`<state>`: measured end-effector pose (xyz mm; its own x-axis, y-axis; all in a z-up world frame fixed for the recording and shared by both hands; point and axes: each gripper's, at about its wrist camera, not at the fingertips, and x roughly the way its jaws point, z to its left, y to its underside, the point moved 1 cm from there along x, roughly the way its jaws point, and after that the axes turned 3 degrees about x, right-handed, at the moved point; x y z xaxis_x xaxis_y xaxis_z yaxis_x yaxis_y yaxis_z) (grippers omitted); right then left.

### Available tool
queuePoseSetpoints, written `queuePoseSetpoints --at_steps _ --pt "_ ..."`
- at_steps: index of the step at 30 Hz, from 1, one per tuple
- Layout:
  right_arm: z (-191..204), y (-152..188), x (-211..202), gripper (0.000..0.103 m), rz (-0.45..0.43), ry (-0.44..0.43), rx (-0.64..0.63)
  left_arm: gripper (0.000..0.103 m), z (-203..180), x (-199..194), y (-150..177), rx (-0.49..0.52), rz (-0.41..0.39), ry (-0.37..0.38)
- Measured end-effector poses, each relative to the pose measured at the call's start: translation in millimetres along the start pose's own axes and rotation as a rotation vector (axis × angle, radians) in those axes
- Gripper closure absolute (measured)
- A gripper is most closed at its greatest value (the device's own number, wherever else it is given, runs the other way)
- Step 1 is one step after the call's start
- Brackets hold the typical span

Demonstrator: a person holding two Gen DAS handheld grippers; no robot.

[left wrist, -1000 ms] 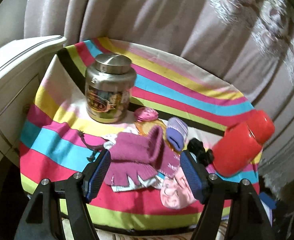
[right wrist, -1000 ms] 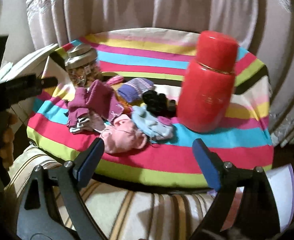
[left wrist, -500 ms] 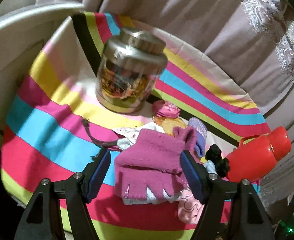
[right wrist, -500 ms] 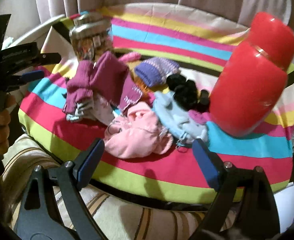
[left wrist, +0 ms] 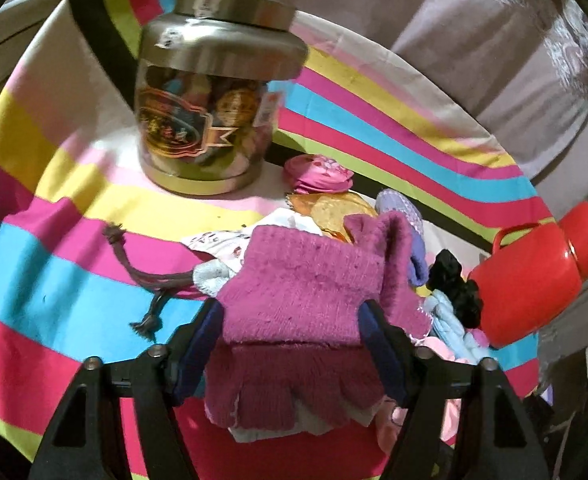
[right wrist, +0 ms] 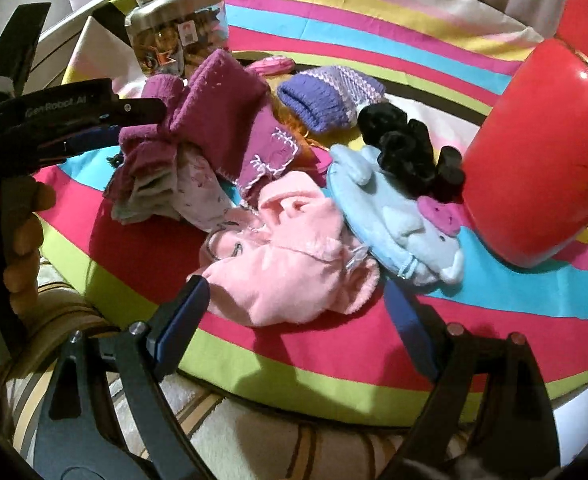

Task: Organize soft objects
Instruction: 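Grasp the magenta knit glove with the left tool while the right tool grasps the pink fuzzy hat, then carry both items toward the white box and open the left tool over it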

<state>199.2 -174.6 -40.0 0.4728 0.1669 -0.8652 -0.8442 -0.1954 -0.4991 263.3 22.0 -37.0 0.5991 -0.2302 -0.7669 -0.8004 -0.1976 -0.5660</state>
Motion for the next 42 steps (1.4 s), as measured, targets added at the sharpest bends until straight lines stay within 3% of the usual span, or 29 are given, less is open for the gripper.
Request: queuePoseSetpoints --at_steps 4,10,13,16,19,21,24,33,42 --pt "-2.7 -1.8 6.1 0.012 0.007 -0.010 0.015 0.071 2.2 -3.5 2.3 0.010 -0.017 -0.016" --pt "-3.9 -1.0 11.7 0.013 0.020 -0.015 0.023 0.081 9.4 -23.7 7.5 -0.037 -0.075 -0.026" --pt "-4.7 -1.3 13.8 0.014 0.027 -0.019 0.029 0.081 14.2 -38.3 12.3 -0.071 -0.118 -0.038" --pt "-3.4 -2.1 16.8 0.022 0.035 -0.027 0.029 0.081 22.7 -51.0 14.9 -0.113 -0.163 -0.057" --pt "-2.0 -2.1 22.0 0.036 0.054 -0.044 0.033 0.081 29.7 -59.0 17.5 -0.148 -0.193 -0.065" --pt "1.0 -1.7 23.0 0.053 0.056 -0.061 0.034 0.081 32.0 -65.3 18.9 -0.161 -0.216 -0.062" --pt "2.2 0.6 16.8 0.070 0.030 -0.063 0.034 0.081 31.5 -75.5 20.0 -0.166 -0.255 -0.050" --pt "3.7 9.2 -32.7 0.075 -0.126 -0.038 0.022 0.081 15.9 -102.7 26.7 -0.146 -0.326 -0.041" --pt "-11.8 25.4 -69.1 0.075 -0.192 -0.055 0.075 0.081 -10.2 -125.6 35.0 -0.115 -0.337 -0.005"
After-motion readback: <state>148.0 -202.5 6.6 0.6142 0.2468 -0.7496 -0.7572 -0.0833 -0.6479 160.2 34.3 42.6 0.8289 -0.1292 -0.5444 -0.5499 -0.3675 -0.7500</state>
